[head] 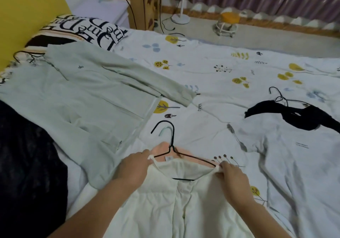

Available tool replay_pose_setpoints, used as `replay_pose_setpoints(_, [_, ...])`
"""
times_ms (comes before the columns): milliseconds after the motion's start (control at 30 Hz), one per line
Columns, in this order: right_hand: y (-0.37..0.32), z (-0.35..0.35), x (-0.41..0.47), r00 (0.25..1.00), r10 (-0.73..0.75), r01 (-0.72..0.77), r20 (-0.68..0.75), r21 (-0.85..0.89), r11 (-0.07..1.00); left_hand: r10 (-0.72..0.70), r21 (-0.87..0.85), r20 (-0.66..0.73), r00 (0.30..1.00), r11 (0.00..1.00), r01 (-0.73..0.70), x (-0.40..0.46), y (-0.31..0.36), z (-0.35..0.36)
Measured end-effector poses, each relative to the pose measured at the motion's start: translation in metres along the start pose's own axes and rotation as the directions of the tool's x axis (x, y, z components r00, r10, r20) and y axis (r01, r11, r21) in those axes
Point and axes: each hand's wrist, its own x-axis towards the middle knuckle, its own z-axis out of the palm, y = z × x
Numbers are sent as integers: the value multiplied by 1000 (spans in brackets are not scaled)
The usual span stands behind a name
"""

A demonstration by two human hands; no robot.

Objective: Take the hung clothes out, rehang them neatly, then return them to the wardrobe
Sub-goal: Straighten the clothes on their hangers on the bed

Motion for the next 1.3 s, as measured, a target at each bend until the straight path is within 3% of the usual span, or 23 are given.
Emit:
replay_pose_setpoints(400, [5, -140, -141, 961, 19, 95, -274, 397, 913, -103, -365, -261, 960, 931, 1, -162, 70, -142])
replay_pose_setpoints(600, [12, -189, -229, 928, -6, 212, -372, 515, 831, -125, -356, -426, 896, 934, -39, -272, 101, -193])
replay_pose_setpoints(767, [12, -218, -287, 901, -81, 305, -427, 488, 818, -199, -423, -480, 854, 906, -27, -352, 109, -214])
replay_pose_setpoints(1067, [-26, -268, -379, 771, -210, 500, -601, 369, 784, -308, -504, -574, 759, 863, -31, -476, 97, -259])
replay_pose_setpoints(1300, [-77, -294, -448, 697, -246, 581, -674, 328, 745, -361, -520, -676, 642, 851, -70, -558, 66, -287])
